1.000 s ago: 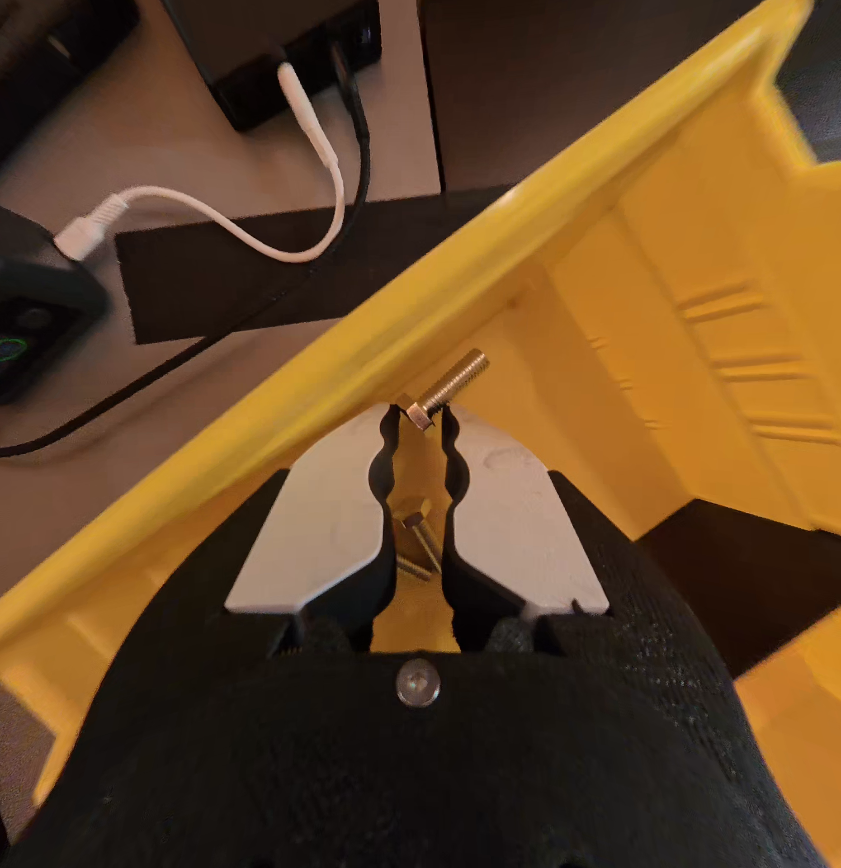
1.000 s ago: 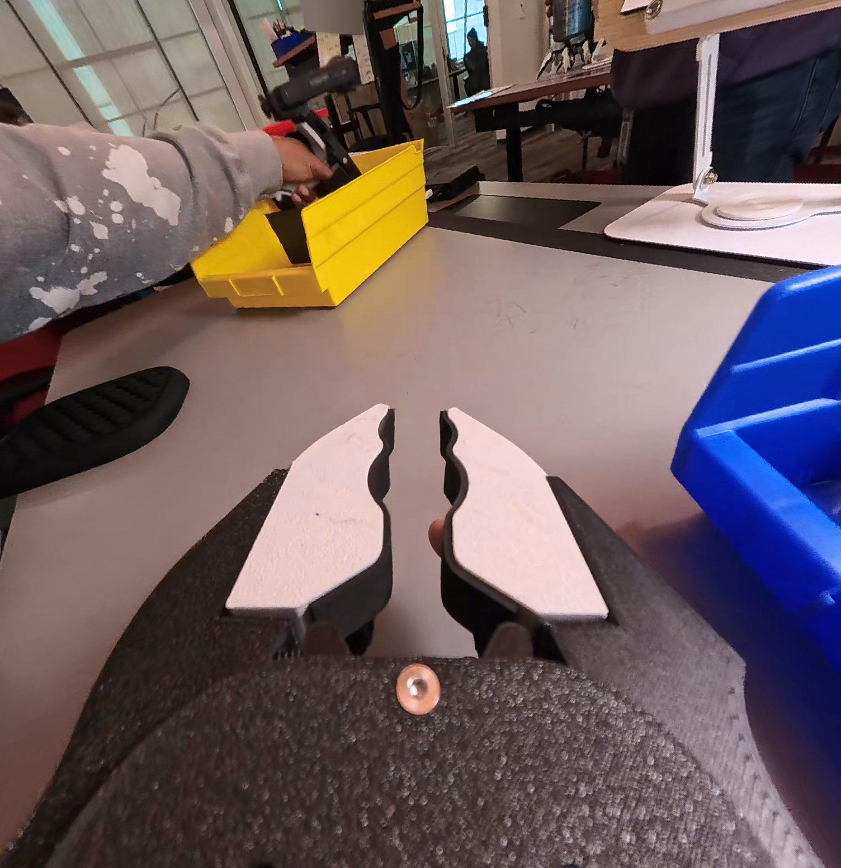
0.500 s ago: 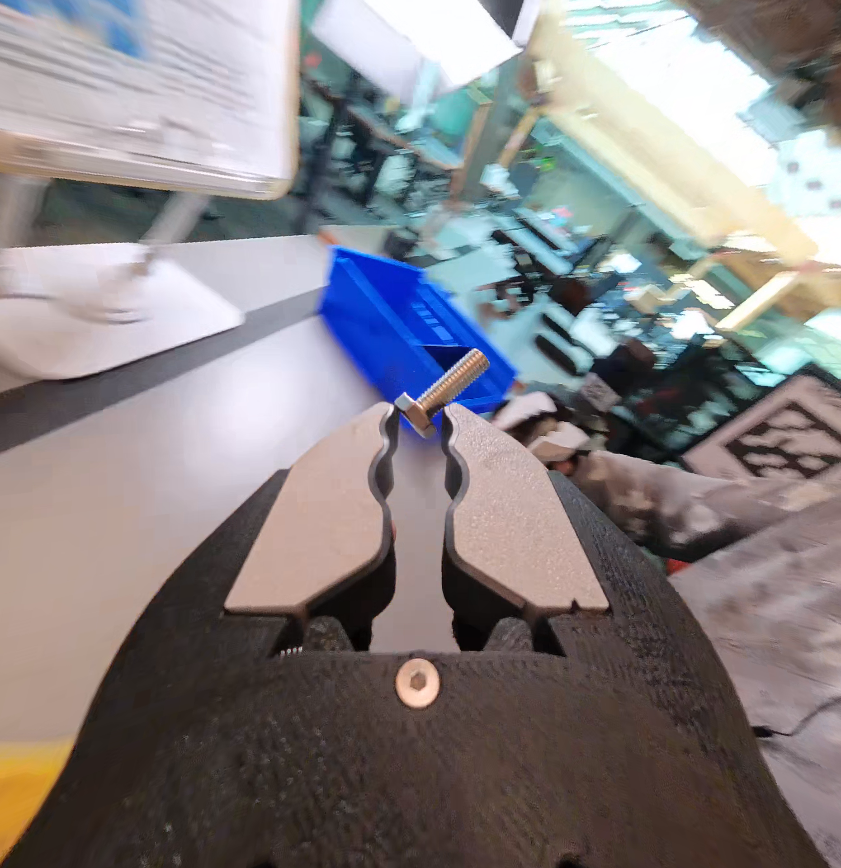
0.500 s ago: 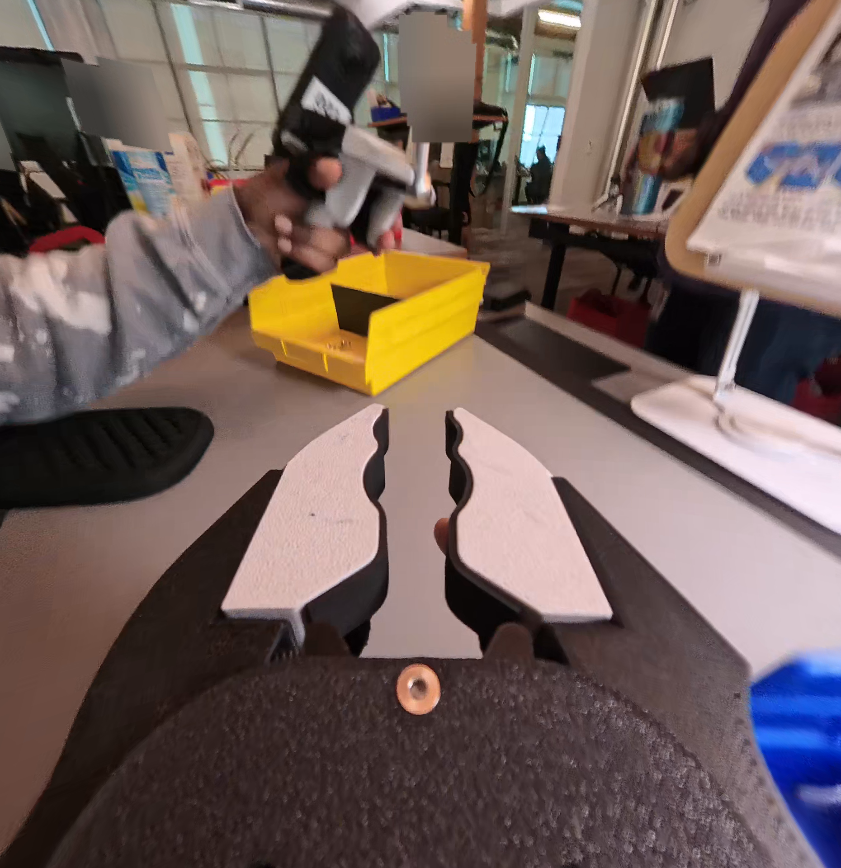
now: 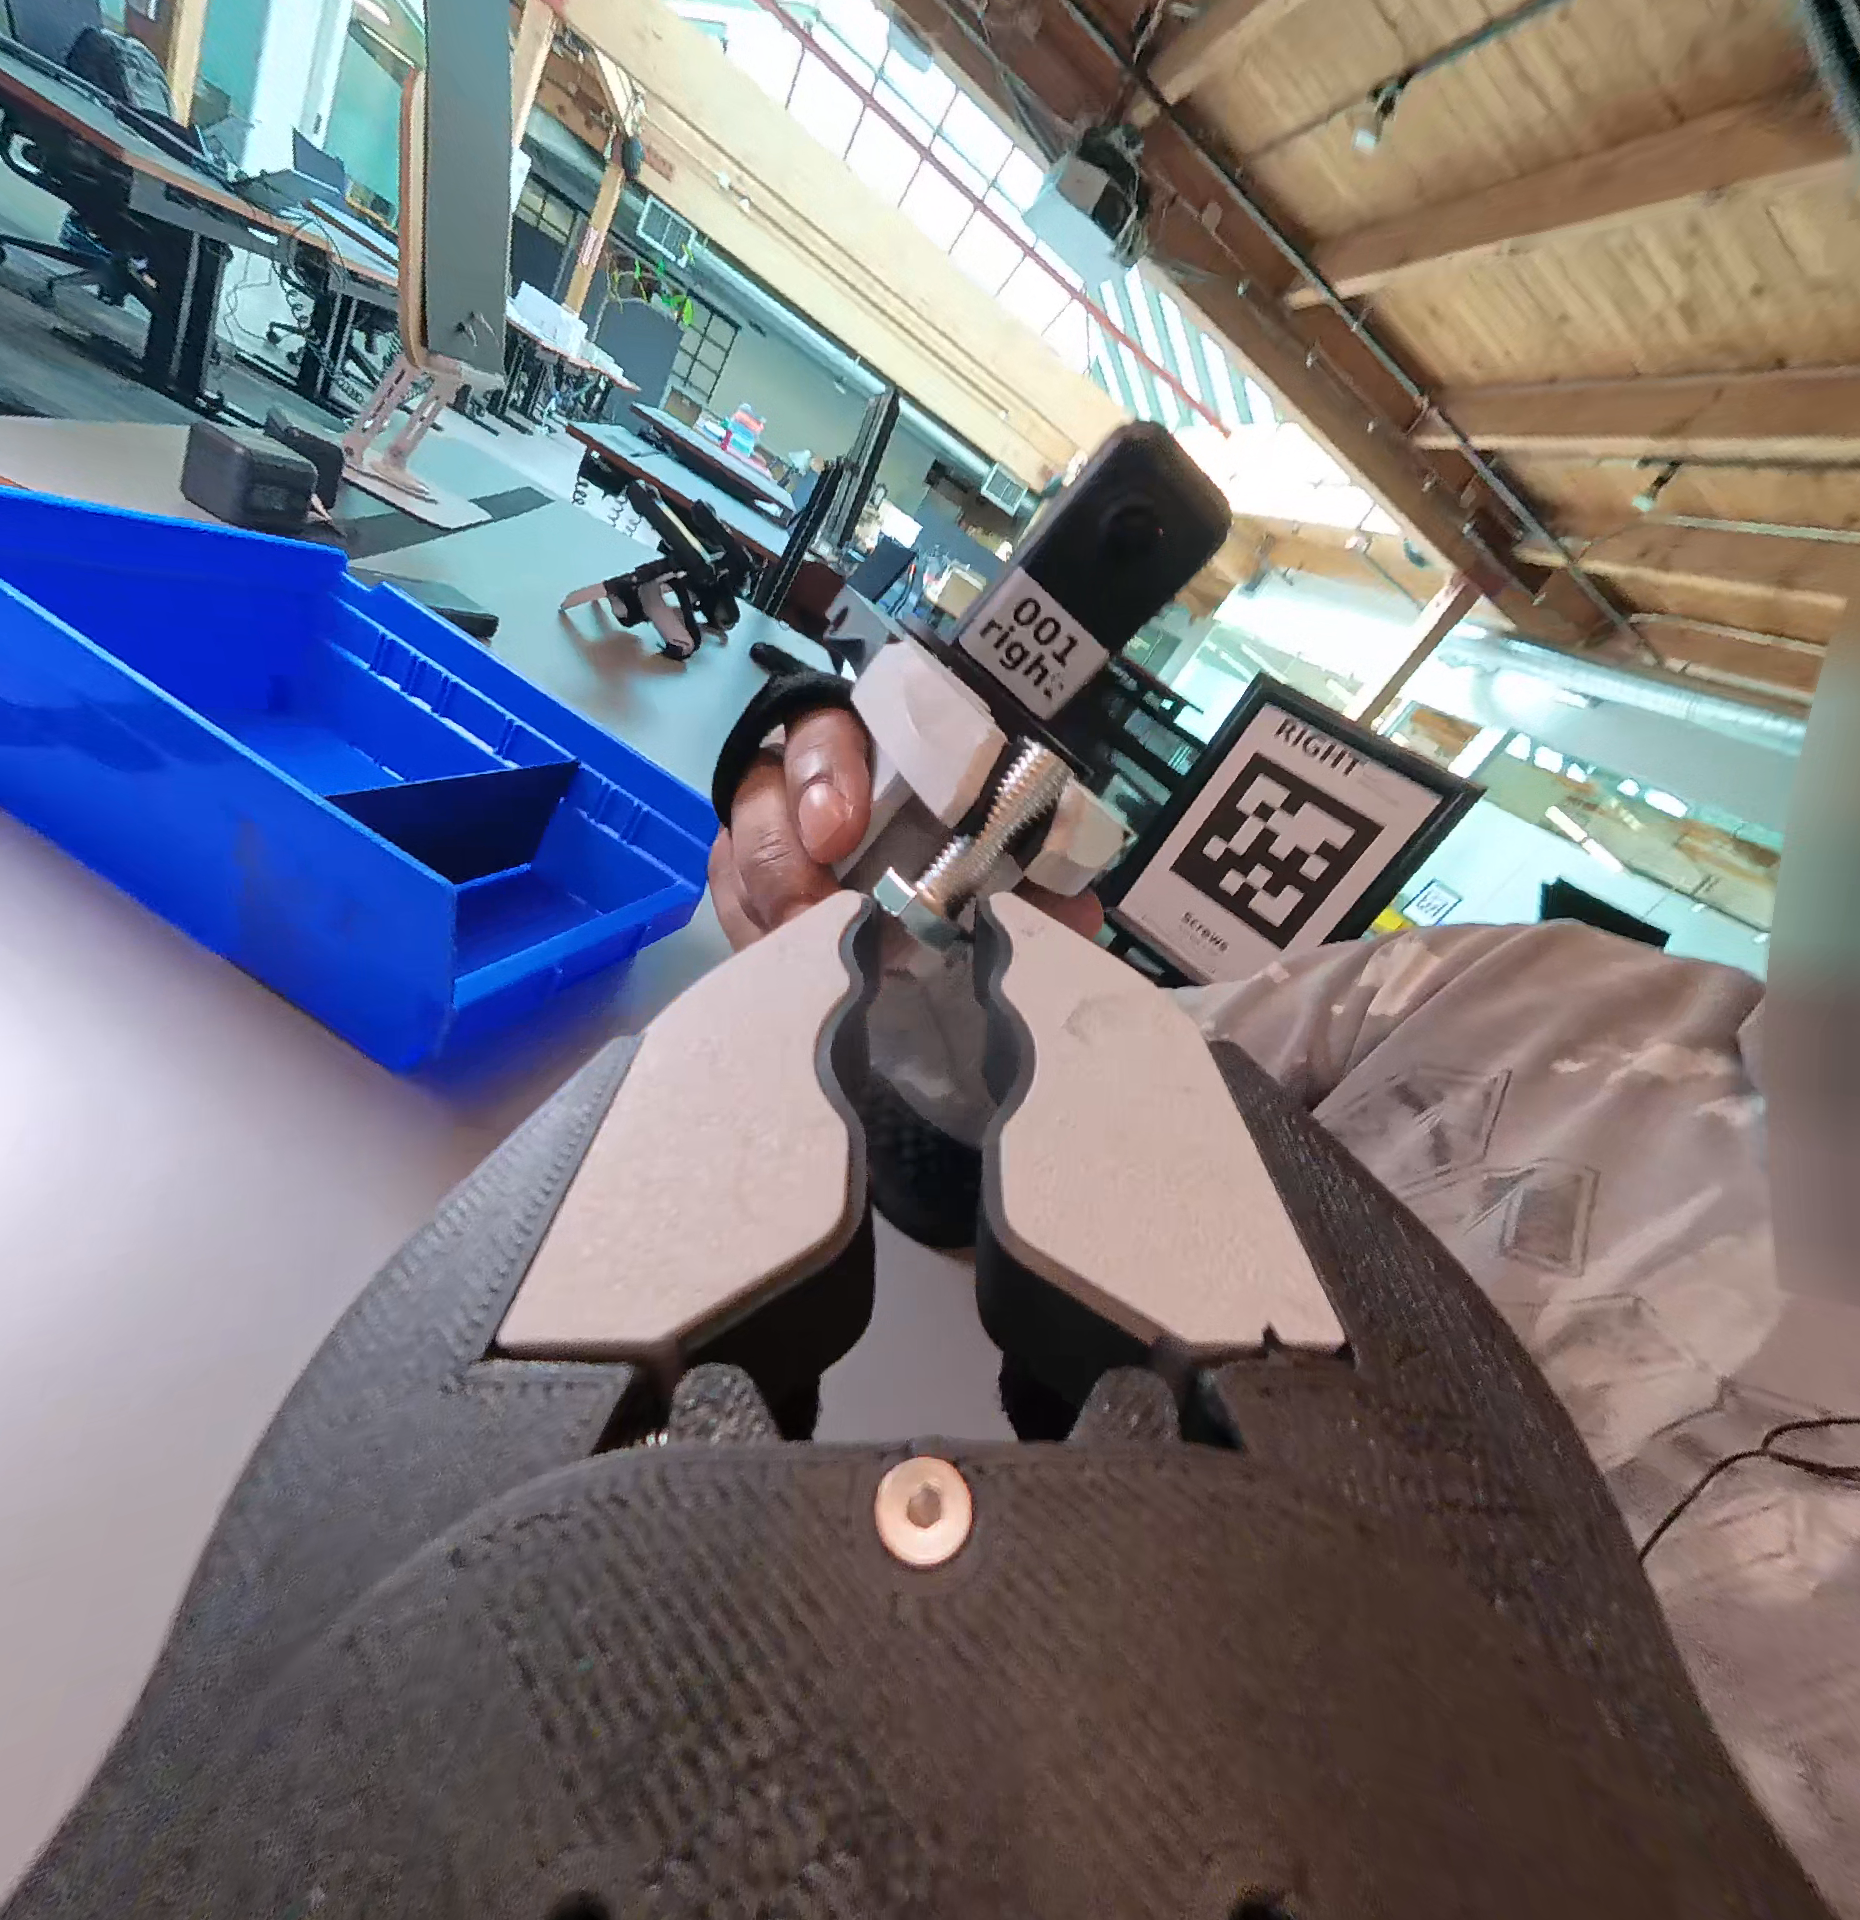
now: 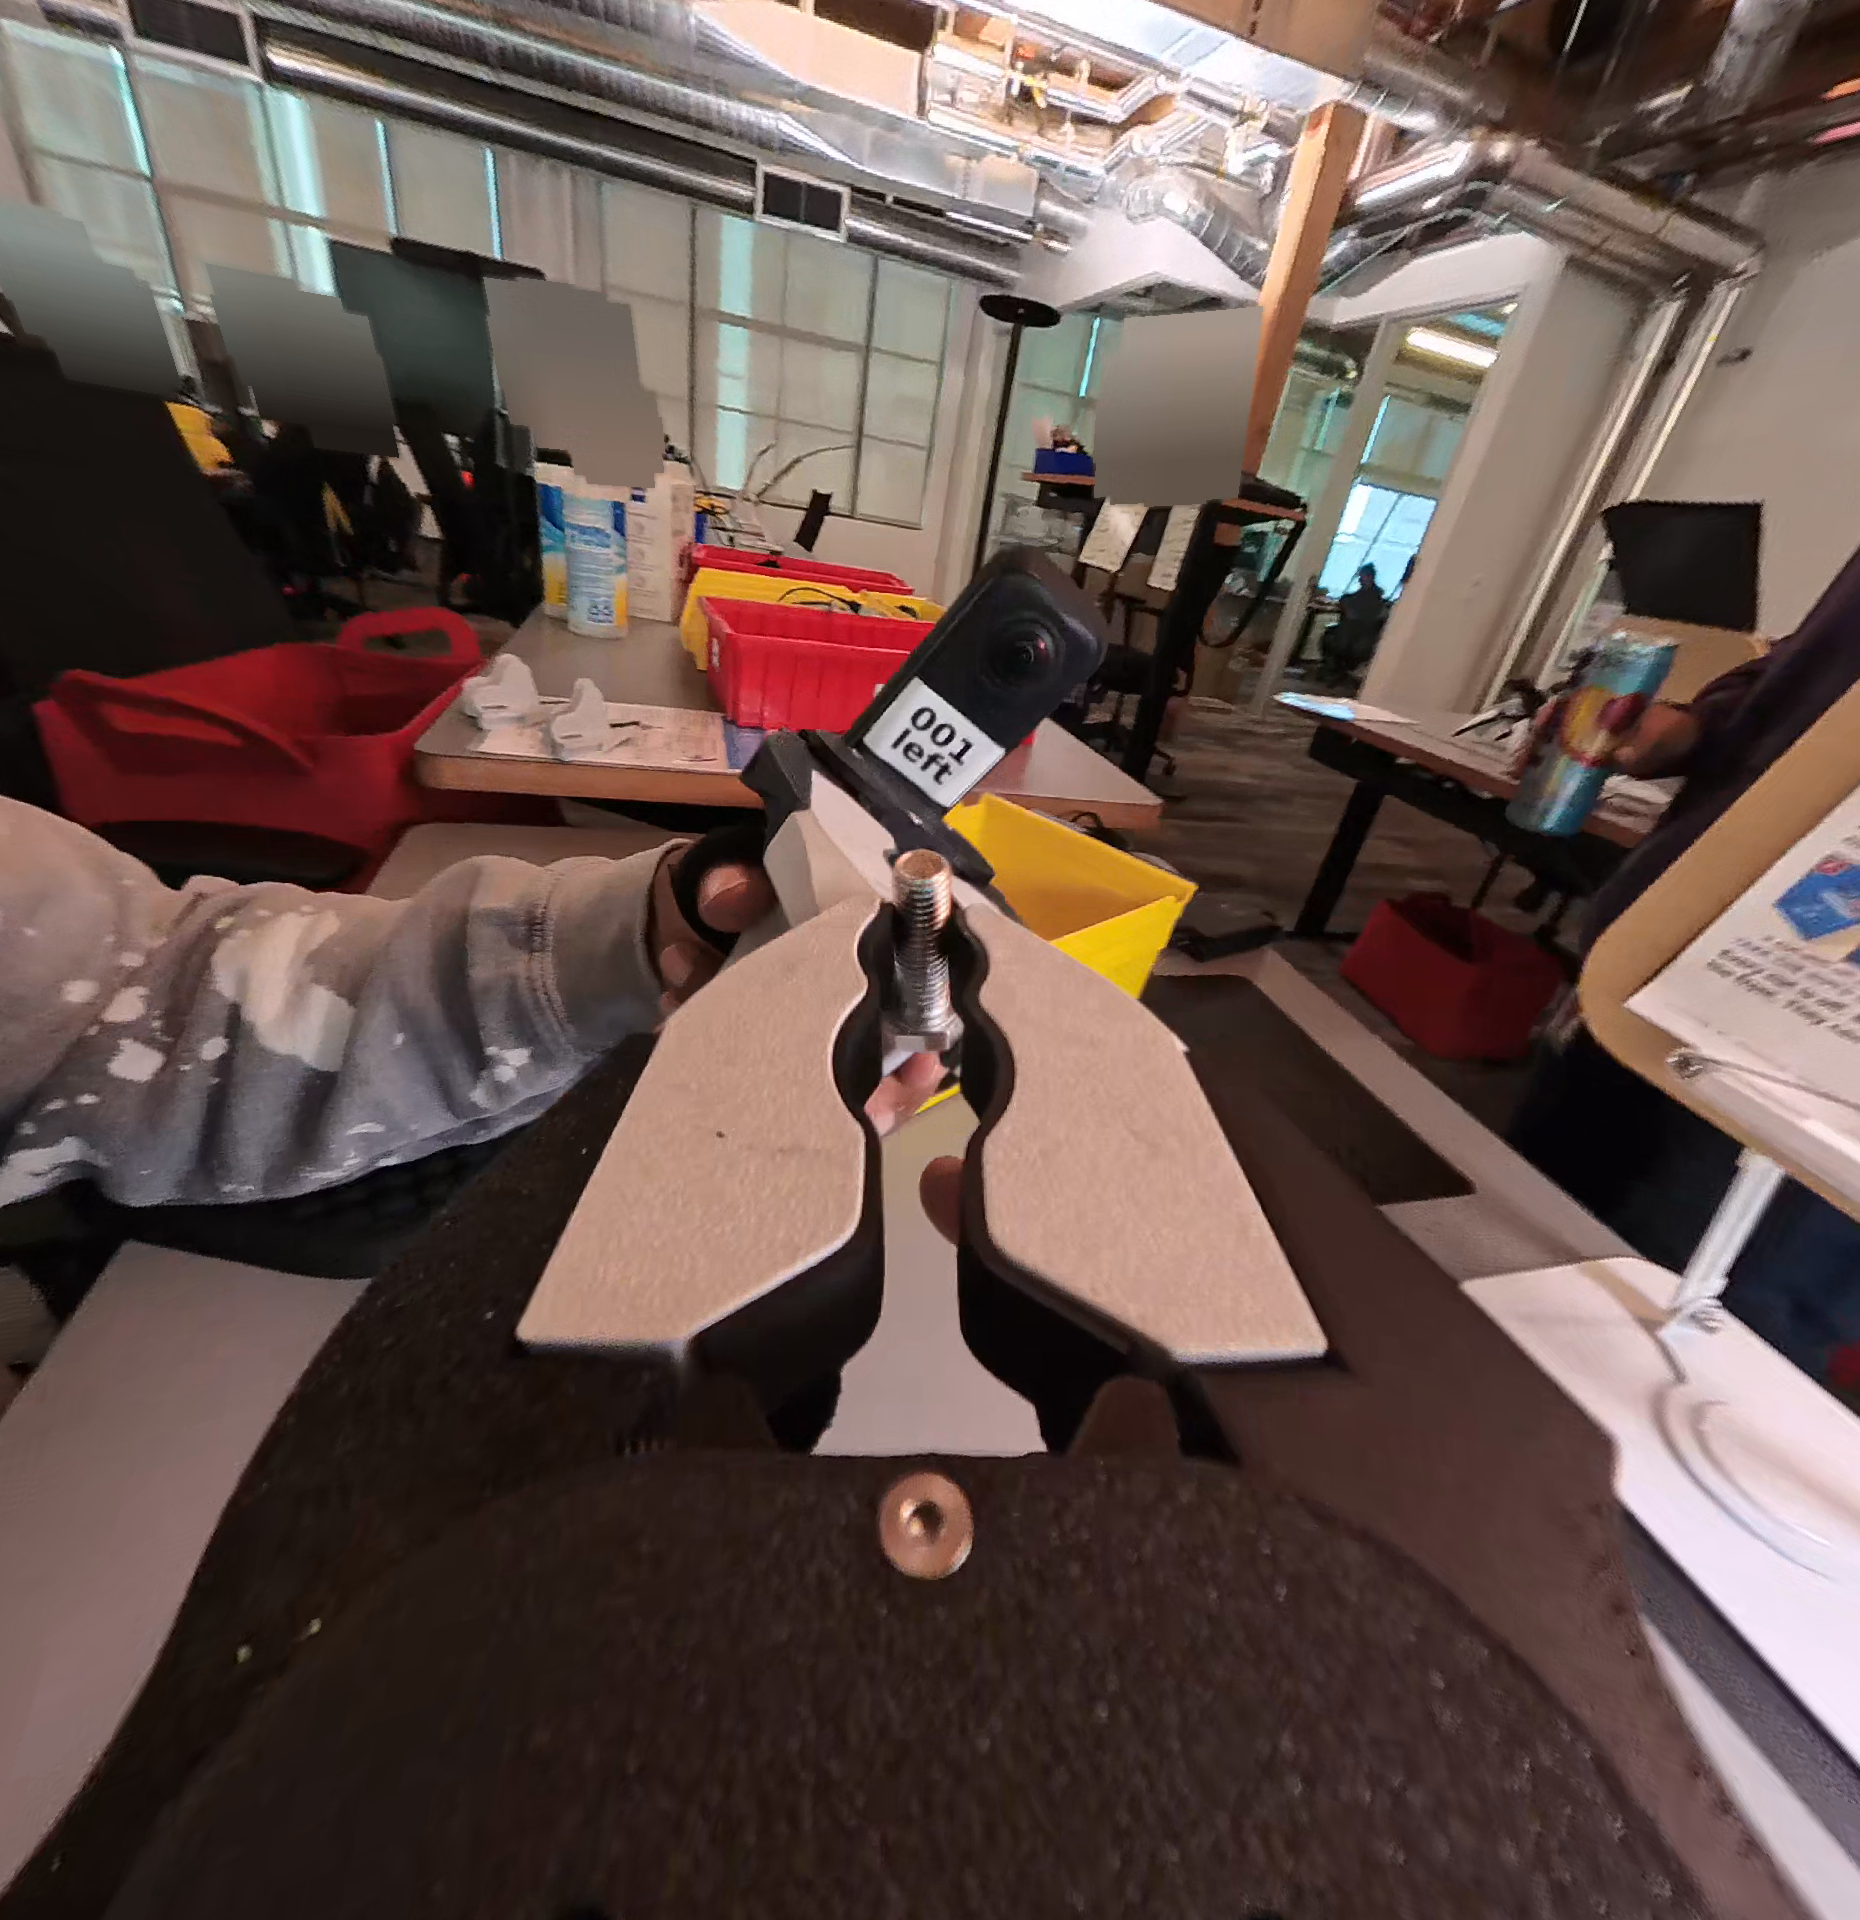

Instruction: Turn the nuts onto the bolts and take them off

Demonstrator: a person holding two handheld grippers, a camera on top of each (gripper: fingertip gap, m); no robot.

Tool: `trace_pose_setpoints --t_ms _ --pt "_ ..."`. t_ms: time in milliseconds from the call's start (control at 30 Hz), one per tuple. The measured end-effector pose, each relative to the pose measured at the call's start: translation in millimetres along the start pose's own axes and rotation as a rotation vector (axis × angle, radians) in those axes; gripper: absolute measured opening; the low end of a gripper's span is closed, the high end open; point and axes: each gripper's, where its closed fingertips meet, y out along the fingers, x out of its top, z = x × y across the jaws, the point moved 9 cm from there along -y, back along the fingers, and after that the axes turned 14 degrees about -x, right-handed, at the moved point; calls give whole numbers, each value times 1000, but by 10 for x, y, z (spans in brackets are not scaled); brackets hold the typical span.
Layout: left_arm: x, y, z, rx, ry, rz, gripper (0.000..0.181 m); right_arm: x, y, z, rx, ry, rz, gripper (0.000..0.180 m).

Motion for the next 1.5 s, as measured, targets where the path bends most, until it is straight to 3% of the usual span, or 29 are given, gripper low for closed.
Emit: trace_pose_setpoints --t_ms 200,433,533,700,1100,1300,1400,1467,1500 --pt "121 -165 -165 159 215 35 20 -124 -64 -115 79 87 135 9" --pt "9 78 -248 267 324 287 19 -237 12 38 115 -8 232 9" --pt "-1 109 -295 283 362 333 10 -221 -1 72 111 -40 252 9" --pt "-9 127 -367 259 386 370 13 -185 -24 125 153 -52 242 9" --pt "35 168 -409 192 397 305 10 -139 -65 106 194 18 141 10" --pt "125 1 -383 209 343 179 10 -278 -28 19 146 24 144 38" --pt "112 28 -350 185 328 160 10 -332 76 93 122 17 140 37" --pt "106 44 -329 208 336 158 10 -331 100 116 85 13 110 20" --pt "111 49 -334 213 345 146 10 -327 101 113 71 17 96 20"
